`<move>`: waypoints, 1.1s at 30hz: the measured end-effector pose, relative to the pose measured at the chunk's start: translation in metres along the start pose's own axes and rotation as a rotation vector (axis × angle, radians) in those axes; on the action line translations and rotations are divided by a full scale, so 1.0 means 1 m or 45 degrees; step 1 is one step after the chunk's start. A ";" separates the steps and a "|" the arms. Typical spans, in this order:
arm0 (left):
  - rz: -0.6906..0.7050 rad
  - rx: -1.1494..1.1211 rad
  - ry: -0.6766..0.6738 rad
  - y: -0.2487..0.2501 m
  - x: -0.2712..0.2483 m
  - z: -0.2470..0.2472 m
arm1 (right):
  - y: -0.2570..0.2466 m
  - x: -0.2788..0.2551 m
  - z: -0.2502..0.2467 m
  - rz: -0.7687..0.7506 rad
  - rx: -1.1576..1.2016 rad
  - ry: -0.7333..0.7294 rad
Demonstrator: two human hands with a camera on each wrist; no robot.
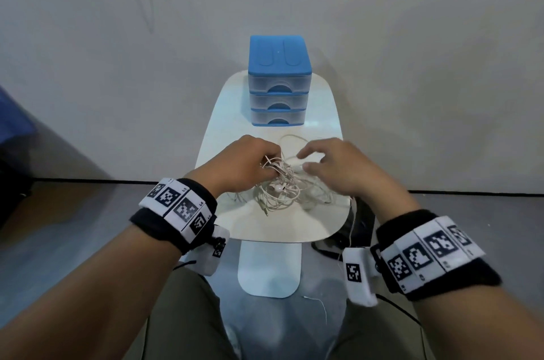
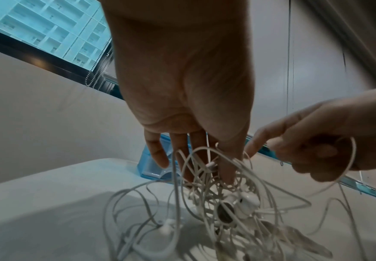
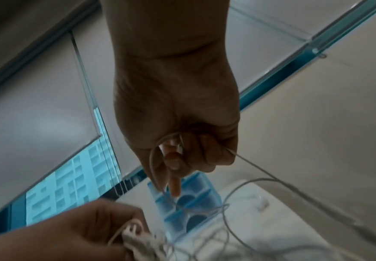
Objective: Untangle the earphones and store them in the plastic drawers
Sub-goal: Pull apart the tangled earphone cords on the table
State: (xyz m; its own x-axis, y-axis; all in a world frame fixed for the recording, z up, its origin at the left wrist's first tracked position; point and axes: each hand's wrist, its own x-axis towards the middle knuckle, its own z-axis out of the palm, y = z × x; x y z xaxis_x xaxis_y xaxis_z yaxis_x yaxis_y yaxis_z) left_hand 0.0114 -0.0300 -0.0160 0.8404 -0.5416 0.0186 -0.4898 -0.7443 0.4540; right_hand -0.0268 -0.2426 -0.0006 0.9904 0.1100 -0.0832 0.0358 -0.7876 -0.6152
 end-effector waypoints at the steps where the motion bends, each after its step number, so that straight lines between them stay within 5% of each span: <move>1: 0.003 0.015 -0.003 0.000 0.000 0.000 | 0.003 0.003 0.008 -0.002 -0.027 -0.043; 7: 0.095 0.132 -0.001 0.000 0.002 0.002 | 0.012 0.016 0.029 -0.026 -0.057 -0.050; 15: 0.067 -0.480 -0.004 0.000 0.007 0.007 | 0.020 0.016 0.019 -0.024 0.234 0.326; 21: 0.084 -0.474 -0.117 -0.002 0.010 0.006 | 0.020 0.018 0.018 -0.008 0.180 0.410; 25: 0.166 -0.406 -0.116 -0.004 0.010 0.010 | 0.018 0.017 0.019 -0.003 0.390 0.183; 33: 0.214 -0.443 0.075 0.002 0.008 0.013 | 0.015 0.016 0.017 0.063 0.587 0.045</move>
State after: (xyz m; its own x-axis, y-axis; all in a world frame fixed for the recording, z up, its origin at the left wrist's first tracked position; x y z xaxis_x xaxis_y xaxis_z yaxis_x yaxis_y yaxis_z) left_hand 0.0138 -0.0412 -0.0267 0.7722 -0.6135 0.1650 -0.5222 -0.4650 0.7149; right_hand -0.0127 -0.2427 -0.0242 0.9937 0.0519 -0.0994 -0.0668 -0.4384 -0.8963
